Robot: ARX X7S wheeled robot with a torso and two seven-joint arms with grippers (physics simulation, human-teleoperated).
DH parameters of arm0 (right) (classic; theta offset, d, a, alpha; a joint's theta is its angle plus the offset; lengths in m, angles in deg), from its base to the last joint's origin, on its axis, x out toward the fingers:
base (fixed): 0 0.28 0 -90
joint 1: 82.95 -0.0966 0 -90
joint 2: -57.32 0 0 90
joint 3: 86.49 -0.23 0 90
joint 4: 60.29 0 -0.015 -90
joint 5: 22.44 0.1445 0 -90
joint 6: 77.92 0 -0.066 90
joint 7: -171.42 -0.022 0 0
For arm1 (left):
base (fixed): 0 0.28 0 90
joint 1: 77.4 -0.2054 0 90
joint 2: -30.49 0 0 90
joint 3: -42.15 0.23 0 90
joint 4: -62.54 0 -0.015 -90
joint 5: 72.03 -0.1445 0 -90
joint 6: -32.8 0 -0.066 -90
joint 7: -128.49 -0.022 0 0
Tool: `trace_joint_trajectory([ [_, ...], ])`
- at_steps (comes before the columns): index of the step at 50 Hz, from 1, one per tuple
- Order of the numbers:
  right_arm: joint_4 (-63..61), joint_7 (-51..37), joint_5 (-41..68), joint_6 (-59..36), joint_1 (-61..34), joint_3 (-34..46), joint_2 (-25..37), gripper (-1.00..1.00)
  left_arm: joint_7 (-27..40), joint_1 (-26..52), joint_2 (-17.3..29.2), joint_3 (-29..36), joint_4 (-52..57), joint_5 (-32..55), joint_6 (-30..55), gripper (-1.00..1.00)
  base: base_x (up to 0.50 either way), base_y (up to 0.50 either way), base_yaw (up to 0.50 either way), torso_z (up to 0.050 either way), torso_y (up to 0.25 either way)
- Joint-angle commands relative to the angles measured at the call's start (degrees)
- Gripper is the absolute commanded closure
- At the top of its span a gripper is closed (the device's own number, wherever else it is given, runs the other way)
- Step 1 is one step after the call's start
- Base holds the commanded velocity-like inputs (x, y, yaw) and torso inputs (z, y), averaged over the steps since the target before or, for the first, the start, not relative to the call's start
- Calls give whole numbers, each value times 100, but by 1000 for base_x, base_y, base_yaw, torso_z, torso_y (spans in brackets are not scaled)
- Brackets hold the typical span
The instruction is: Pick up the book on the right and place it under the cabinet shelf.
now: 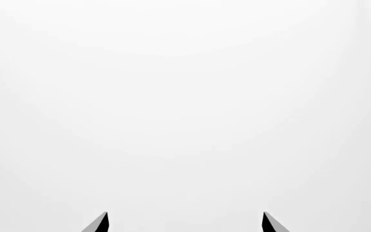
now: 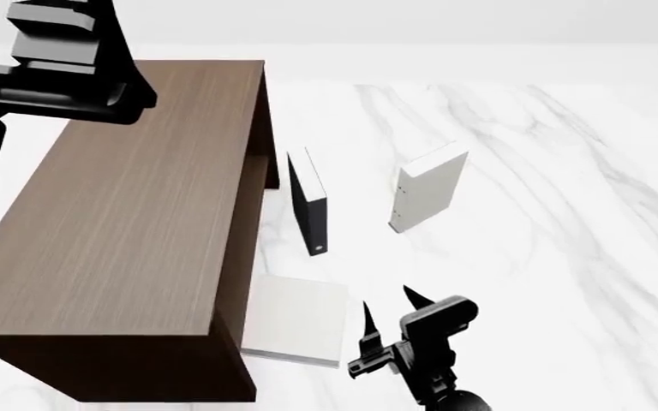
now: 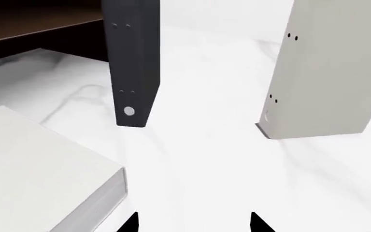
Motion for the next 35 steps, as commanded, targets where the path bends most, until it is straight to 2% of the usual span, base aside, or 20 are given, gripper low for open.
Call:
trace_joint_trajectory([
  [1,1073,-226,-236,105,-154,108,-352,-100,-2,13,30,37,3,12,-37,-100,0,0,4,0,0],
  [35,416,-162,-216,-328,1,365,-462,-100,-19,131,130,117,-77,16,-142,-100,2,1,3,-1,-3],
])
